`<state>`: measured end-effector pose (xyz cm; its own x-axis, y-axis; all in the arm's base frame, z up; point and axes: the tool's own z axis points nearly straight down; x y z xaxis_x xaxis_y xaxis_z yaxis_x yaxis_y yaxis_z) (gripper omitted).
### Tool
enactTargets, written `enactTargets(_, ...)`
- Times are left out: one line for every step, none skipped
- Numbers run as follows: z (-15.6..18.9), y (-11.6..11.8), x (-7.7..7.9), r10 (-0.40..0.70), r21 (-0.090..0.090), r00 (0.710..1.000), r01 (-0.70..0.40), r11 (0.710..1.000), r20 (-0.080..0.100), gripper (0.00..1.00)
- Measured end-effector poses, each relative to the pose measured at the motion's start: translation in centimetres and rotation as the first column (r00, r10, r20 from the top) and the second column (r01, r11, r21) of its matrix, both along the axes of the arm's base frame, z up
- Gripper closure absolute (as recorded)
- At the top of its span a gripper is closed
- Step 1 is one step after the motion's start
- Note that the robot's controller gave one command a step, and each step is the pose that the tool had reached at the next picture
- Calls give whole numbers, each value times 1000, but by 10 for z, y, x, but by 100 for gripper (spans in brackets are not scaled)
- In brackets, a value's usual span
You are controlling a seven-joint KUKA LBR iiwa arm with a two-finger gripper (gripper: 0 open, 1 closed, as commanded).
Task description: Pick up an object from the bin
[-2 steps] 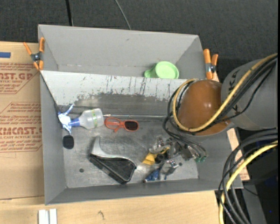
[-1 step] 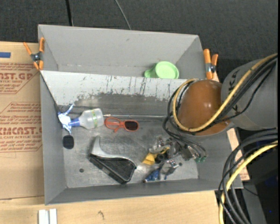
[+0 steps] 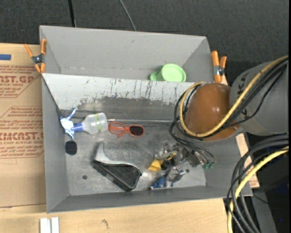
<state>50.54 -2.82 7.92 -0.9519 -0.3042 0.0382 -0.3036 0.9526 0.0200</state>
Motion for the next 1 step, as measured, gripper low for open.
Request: enactTargets(1, 0, 0, 0, 0, 1000, 0, 1000, 0, 100)
